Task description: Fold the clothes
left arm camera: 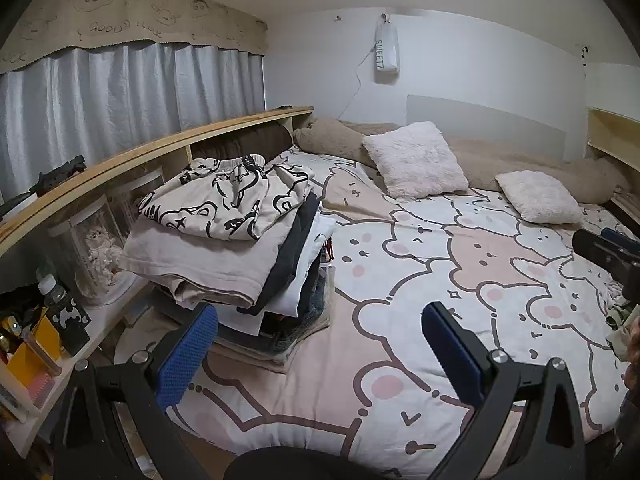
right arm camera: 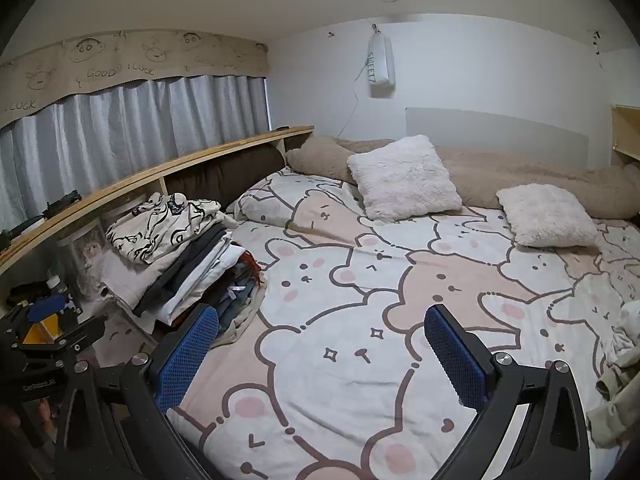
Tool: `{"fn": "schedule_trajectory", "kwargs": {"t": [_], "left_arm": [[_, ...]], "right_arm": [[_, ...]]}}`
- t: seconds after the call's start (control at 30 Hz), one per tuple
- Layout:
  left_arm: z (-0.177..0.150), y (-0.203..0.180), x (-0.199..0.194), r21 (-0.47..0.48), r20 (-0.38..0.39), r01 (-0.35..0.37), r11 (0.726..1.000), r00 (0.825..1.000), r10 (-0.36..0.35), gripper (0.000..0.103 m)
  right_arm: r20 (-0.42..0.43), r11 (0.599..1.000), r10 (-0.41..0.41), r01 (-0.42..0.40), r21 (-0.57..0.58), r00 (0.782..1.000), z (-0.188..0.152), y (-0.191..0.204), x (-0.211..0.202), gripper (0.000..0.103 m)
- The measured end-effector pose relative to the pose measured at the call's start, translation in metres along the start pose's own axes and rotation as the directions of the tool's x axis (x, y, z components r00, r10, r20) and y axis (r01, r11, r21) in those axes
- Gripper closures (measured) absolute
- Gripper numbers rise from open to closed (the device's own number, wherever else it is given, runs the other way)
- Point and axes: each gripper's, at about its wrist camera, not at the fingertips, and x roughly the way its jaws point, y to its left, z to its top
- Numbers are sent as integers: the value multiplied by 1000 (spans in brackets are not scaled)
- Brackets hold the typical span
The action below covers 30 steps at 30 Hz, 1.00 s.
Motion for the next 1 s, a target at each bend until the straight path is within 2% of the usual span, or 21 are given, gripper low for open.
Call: {"fn": "schedule_trajectory", "kwargs": {"t": [0.43,0.8,1.0], "left_arm": [[-2,-3,-2,13,-2,1,1000,1000,-1,0],[-3,-4,-4,-2,1,30,1000,1000,-30,0],[-3,-7,-6,19,4,17,1000,1000,-17,0]], "right_arm": [[-12,1000,-10,10,0,1000,0,-1,2,0],[-23,1000,-20,19,-3,1000,-1,-1,2,0],[-27,1000,-25,25,-6,999,-1,-2,3,0]]}}
